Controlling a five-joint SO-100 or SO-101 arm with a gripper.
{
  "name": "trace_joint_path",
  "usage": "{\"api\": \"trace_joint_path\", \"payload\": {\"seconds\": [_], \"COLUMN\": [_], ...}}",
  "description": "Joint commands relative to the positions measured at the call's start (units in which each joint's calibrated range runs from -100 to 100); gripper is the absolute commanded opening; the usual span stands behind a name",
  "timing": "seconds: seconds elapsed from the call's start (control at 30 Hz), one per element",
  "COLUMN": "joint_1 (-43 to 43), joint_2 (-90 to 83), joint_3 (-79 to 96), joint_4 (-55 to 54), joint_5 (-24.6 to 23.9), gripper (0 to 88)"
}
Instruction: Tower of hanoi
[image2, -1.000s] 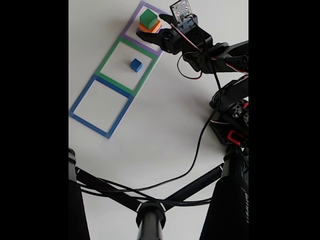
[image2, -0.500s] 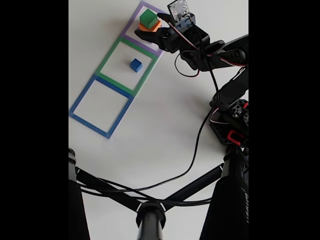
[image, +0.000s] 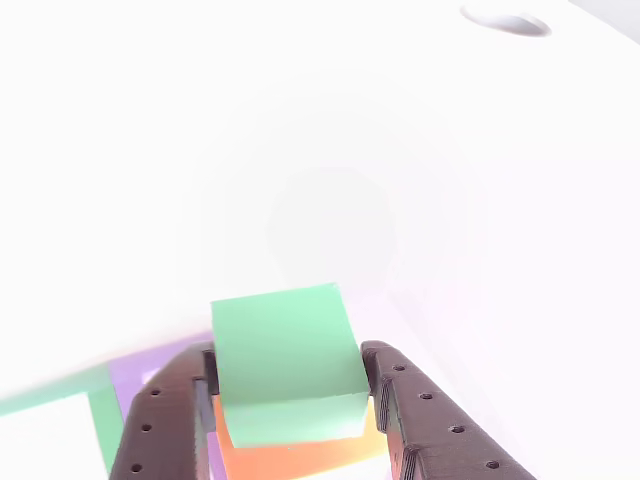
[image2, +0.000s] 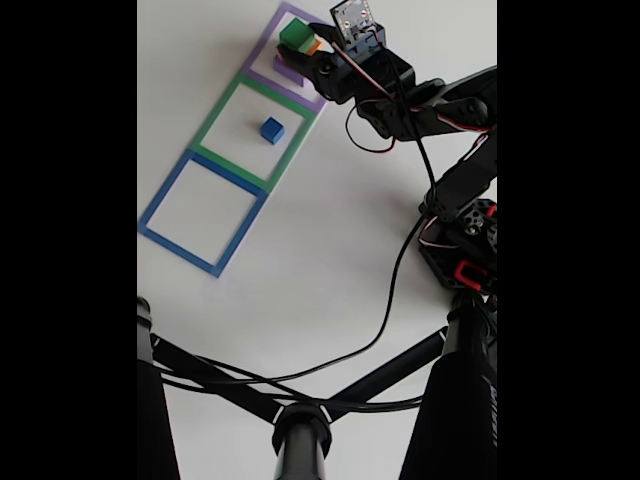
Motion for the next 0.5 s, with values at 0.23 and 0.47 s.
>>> {"api": "trace_joint_path", "payload": {"seconds": [0.23, 0.47], "joint_1": [-0.88, -1.26], "joint_2": [-0.93, -8.92], "joint_3": [-1.50, -3.96], "joint_4": [-0.74, 10.11], "joint_5": [0.00, 0.00], "gripper": [2.7, 3.0]}}
